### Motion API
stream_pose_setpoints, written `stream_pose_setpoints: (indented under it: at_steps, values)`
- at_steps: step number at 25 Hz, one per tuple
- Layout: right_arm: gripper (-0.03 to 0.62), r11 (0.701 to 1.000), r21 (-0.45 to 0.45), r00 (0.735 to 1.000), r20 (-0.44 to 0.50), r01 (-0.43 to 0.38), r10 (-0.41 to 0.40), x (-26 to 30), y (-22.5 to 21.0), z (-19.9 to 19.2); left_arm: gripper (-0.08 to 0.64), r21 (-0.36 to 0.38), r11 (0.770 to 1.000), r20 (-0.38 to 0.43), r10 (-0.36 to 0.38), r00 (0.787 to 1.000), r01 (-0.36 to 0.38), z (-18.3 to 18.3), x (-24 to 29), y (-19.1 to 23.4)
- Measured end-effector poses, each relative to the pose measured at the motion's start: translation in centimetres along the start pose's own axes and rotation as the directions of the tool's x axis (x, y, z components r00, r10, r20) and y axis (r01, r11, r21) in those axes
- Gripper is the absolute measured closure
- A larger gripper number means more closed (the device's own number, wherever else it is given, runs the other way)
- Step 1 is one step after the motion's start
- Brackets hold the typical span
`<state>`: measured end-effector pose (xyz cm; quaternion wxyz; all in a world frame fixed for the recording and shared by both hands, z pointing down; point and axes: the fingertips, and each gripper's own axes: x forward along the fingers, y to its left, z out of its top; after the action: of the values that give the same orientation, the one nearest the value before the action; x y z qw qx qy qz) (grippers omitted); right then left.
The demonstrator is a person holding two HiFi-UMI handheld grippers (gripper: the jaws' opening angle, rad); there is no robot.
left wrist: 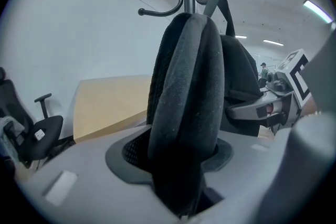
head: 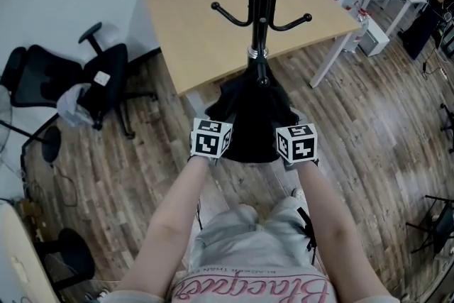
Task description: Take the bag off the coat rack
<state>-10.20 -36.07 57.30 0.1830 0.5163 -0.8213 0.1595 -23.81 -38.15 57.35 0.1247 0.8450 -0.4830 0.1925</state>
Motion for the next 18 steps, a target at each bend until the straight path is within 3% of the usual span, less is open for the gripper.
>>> stream_pose_setpoints:
  at_steps: [7,11,18]
  values:
    - [0.529,1.0,0.021,1.0,-0.019,-0.019,0.019,-0.6,0.3,0.0,0.442,-0.054,0.994,-0.013,-0.091,0.996,0.09,0.5,-0.9,-0.6]
    - [0.545,0.999,0.043,0.999,-0.022,-0.028,0.029,-1.5,0.6,-0.2,0.46,-0.079,0.992,0.008,-0.098,0.995,0.098,0.8,-1.7,-1.2]
    - [0.551,0.996,0.072,0.998,-0.03,-0.048,0.051,-3.2,1.7,-0.2,0.466,-0.061,0.993,0.028,-0.098,0.995,0.1,1.4,-3.5,-1.8]
